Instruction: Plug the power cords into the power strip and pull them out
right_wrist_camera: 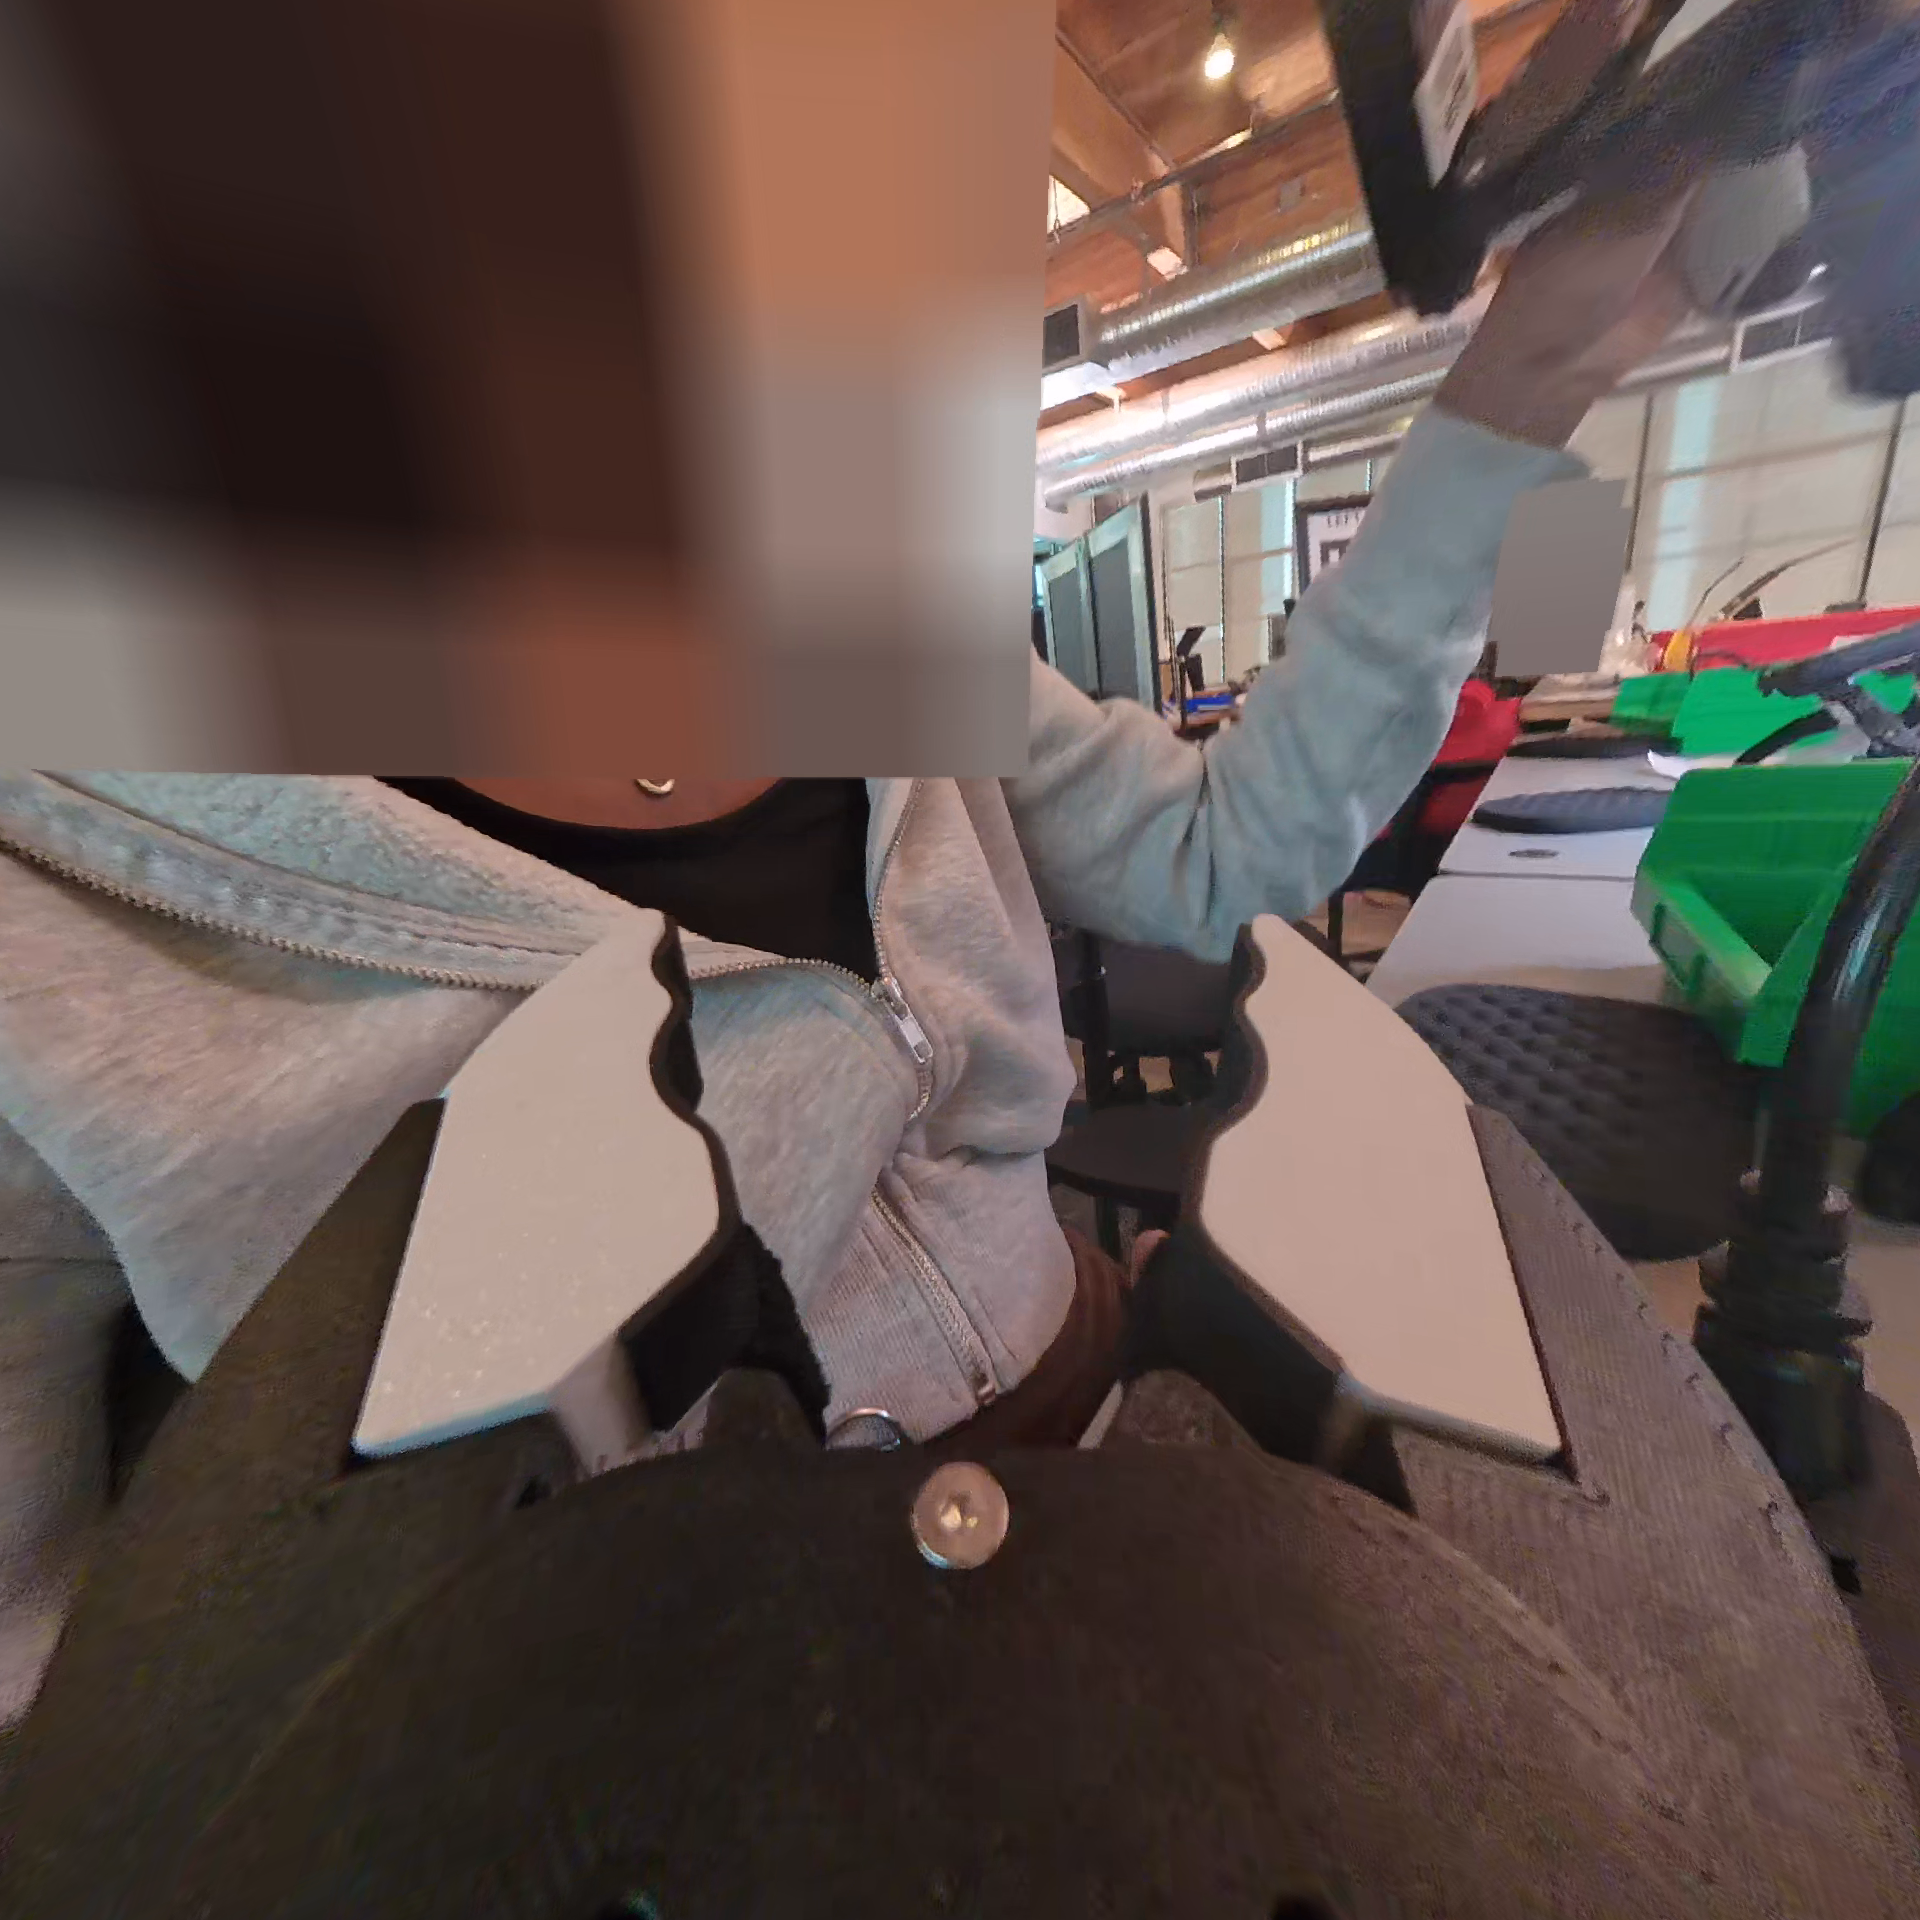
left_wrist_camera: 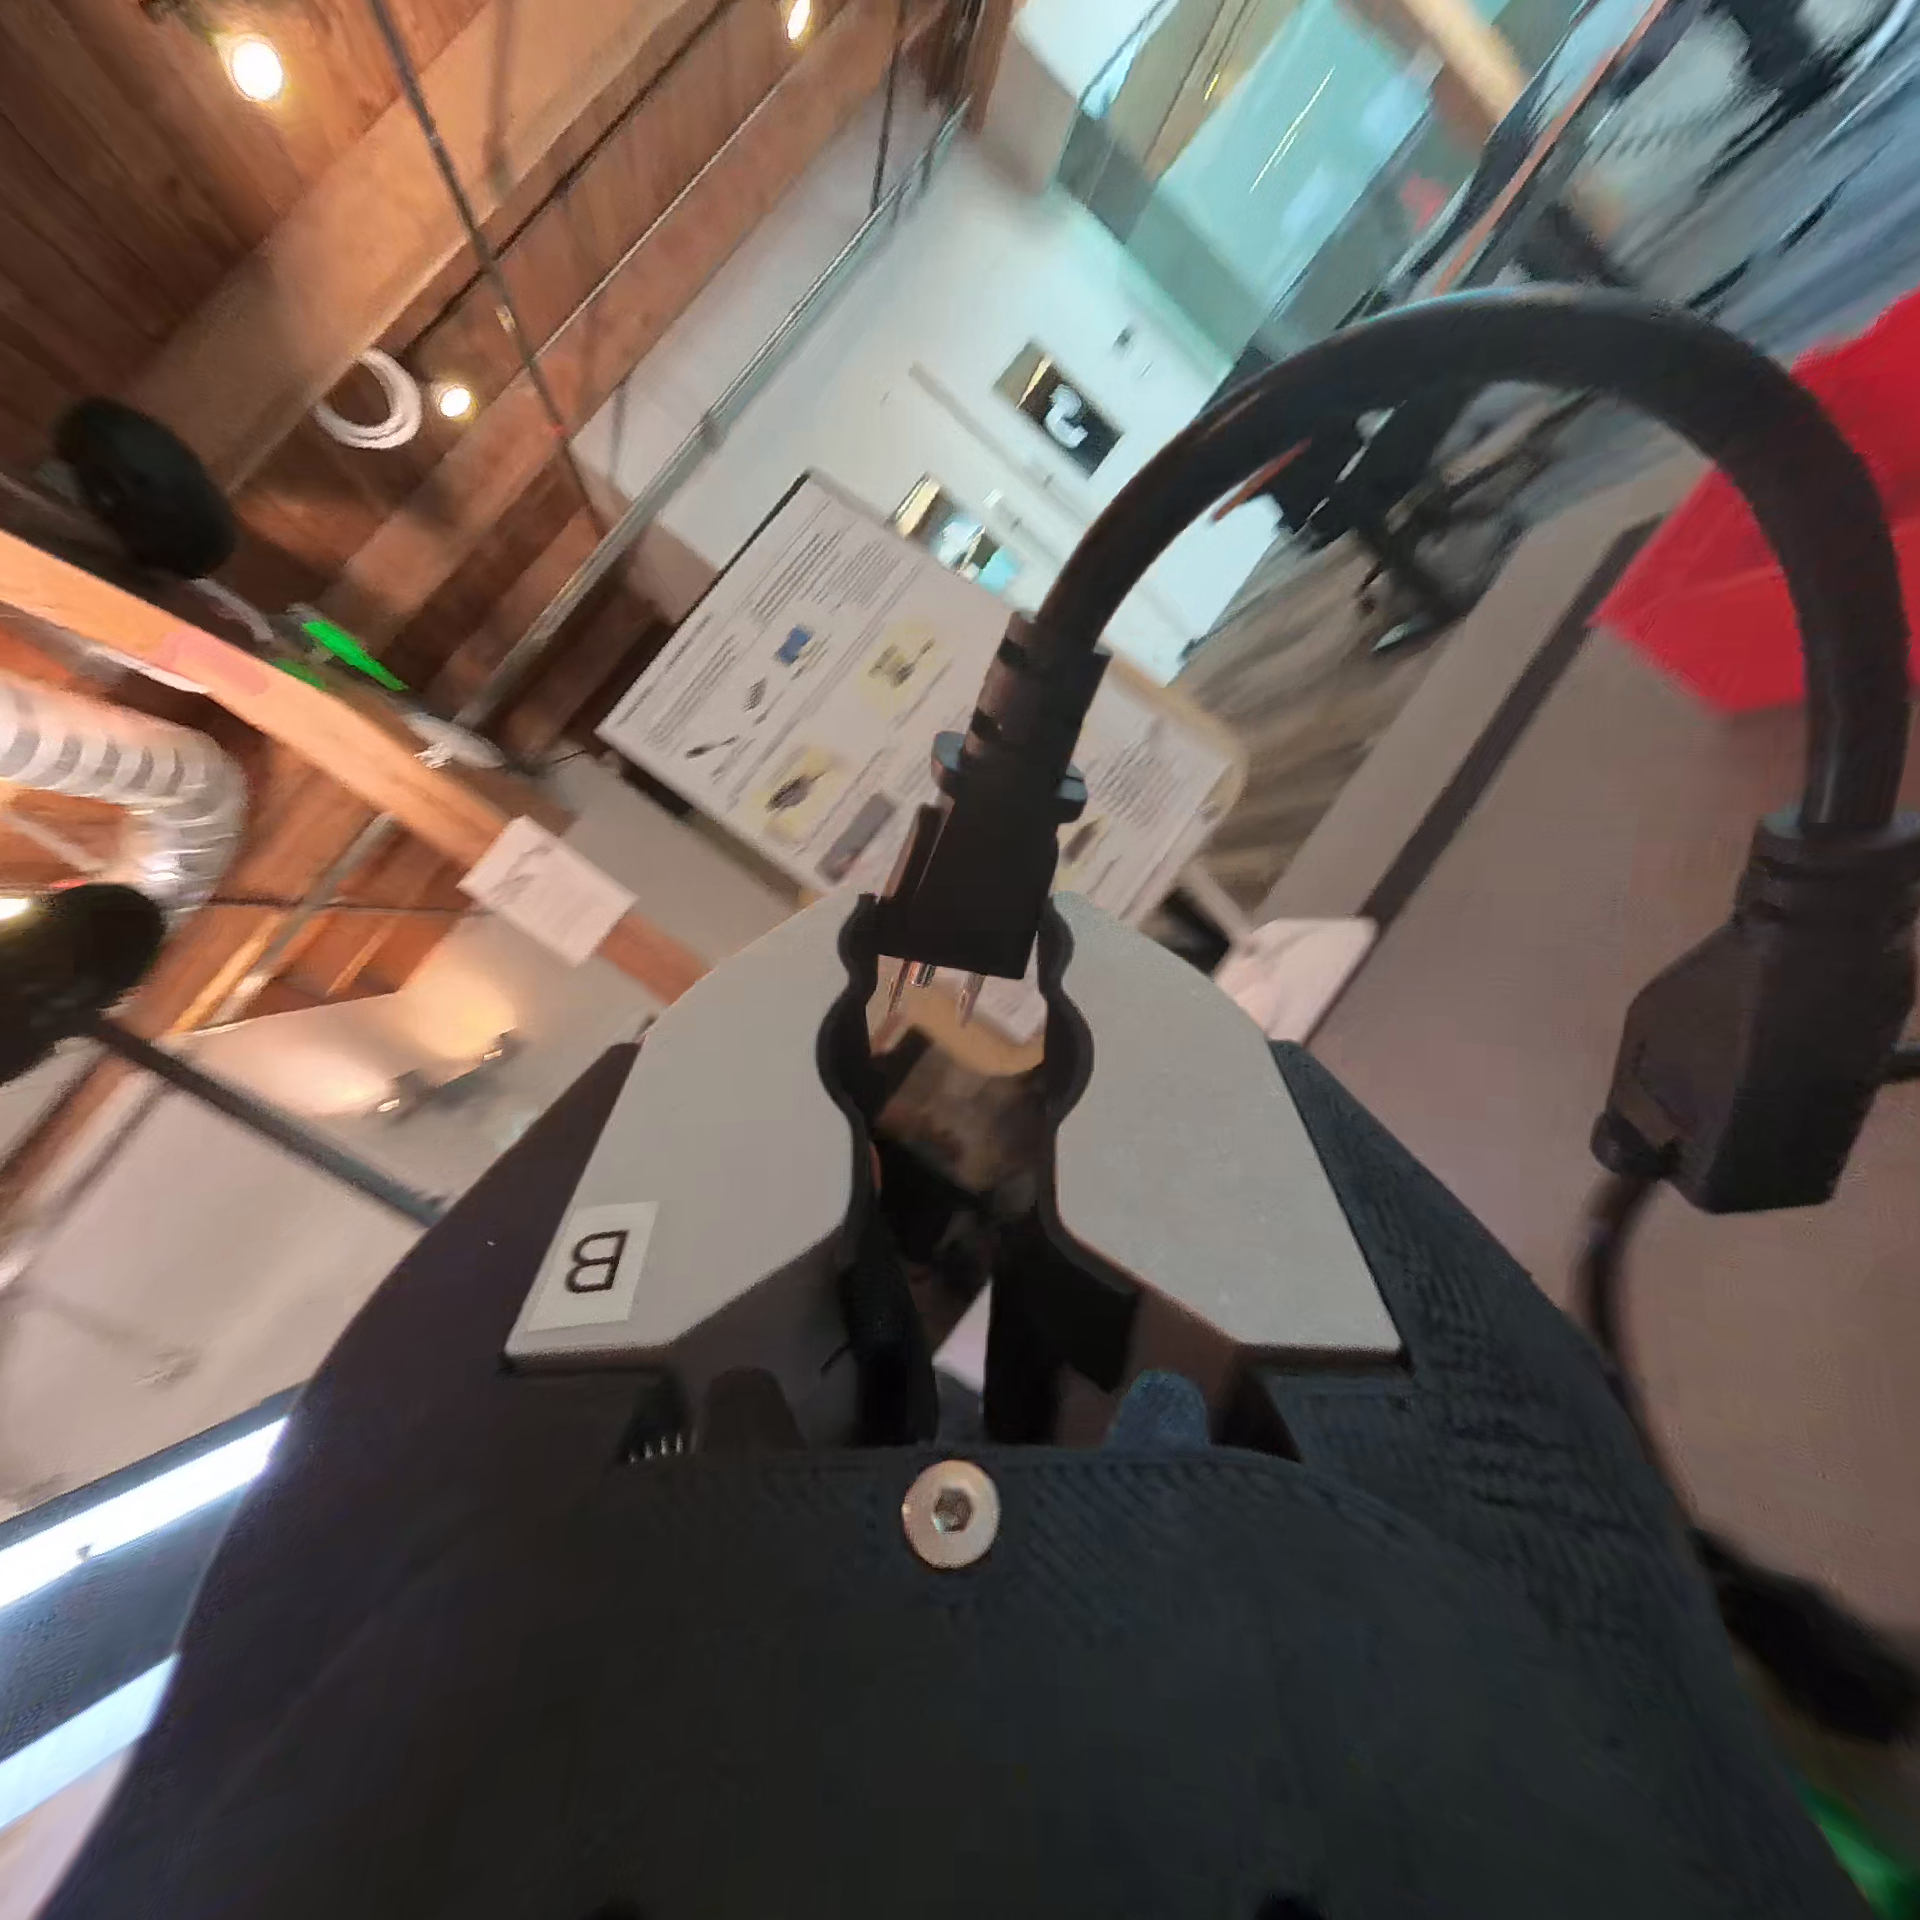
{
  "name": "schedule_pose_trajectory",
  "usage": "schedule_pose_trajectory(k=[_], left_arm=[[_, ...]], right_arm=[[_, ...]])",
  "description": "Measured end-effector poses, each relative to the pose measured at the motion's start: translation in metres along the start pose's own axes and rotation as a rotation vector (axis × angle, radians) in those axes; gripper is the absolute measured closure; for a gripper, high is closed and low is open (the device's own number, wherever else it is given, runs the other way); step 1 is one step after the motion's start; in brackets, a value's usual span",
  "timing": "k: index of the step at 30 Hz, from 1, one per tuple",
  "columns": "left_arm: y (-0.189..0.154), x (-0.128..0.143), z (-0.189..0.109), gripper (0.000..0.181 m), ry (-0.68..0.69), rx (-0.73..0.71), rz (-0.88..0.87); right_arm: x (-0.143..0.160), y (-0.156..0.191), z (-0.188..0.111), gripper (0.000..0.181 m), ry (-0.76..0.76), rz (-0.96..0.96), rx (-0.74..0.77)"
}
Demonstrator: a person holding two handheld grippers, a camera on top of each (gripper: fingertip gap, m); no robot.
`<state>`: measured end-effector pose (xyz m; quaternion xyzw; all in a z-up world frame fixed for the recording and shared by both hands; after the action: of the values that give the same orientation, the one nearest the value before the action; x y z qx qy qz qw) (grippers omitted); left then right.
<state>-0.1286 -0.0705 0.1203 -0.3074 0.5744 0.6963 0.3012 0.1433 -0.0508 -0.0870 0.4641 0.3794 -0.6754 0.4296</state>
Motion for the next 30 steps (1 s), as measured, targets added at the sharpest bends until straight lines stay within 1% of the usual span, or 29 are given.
schedule_pose_trajectory(k=[3, 5, 6, 7, 8, 10, 12, 14, 15, 17, 19, 21, 23, 25, 27, 30], left_arm=[[-0.048, -0.014, -0.006, 0.153, -0.039, 0.099, -0.088], [-0.076, -0.020, -0.011, 0.153, -0.047, 0.148, -0.110], [-0.090, -0.021, -0.014, 0.153, -0.038, 0.177, -0.116], [-0.104, -0.021, -0.016, 0.153, -0.021, 0.209, -0.123], [-0.118, -0.020, -0.018, 0.153, 0.002, 0.243, -0.128], [-0.146, -0.013, -0.024, 0.152, 0.058, 0.316, -0.154], [-0.178, -0.004, -0.033, 0.152, 0.125, 0.411, -0.203], [-0.212, 0.006, -0.043, 0.153, 0.184, 0.521, -0.265], [-0.228, 0.011, -0.048, 0.152, 0.206, 0.573, -0.296], [-0.255, 0.022, -0.052, 0.152, 0.243, 0.656, -0.364], [-0.271, 0.034, -0.052, 0.153, 0.277, 0.692, -0.430], [-0.282, 0.042, -0.050, 0.152, 0.298, 0.713, -0.490], [-0.294, 0.048, -0.047, 0.152, 0.317, 0.734, -0.552], [-0.304, 0.053, -0.045, 0.152, 0.331, 0.756, -0.588], [-0.310, 0.056, -0.042, 0.152, 0.335, 0.766, -0.594], [-0.318, 0.058, -0.039, 0.152, 0.343, 0.787, -0.610]], right_arm=[[-0.004, 0.000, -0.001, 0.083, -0.019, -0.007, 0.007], [-0.005, -0.004, -0.002, 0.085, -0.005, -0.067, 0.044], [-0.007, -0.006, -0.004, 0.088, -0.006, -0.115, 0.071], [-0.011, -0.011, -0.008, 0.097, -0.014, -0.176, 0.113], [-0.017, -0.016, -0.013, 0.111, -0.028, -0.239, 0.170], [-0.032, -0.026, -0.024, 0.132, -0.085, -0.332, 0.284], [-0.048, -0.030, -0.035, 0.139, -0.177, -0.387, 0.371], [-0.054, -0.033, -0.039, 0.144, -0.195, -0.441, 0.427], [-0.051, -0.033, -0.037, 0.145, -0.160, -0.472, 0.436], [-0.036, -0.033, -0.027, 0.144, -0.043, -0.503, 0.418], [-0.015, -0.032, -0.015, 0.137, 0.104, -0.512, 0.374], [-0.002, -0.034, -0.009, 0.135, 0.212, -0.562, 0.376], [0.002, -0.034, -0.007, 0.135, 0.228, -0.593, 0.380], [0.004, -0.032, -0.004, 0.137, 0.203, -0.538, 0.341], [0.007, -0.030, -0.002, 0.137, 0.195, -0.492, 0.308], [0.012, -0.032, 0.001, 0.141, 0.218, -0.487, 0.299]])
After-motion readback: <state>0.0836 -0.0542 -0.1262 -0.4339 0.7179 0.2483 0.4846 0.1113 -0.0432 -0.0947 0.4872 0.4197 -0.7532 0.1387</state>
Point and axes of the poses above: each gripper's, where its closed fingertips meet, z out along the fingers, x out of its underside, y = z × x across the jaws, the point moved 2 cm from there along -z, back along the fingers, and after that the axes turned 13 degrees about -z, right-handed, at the moved point
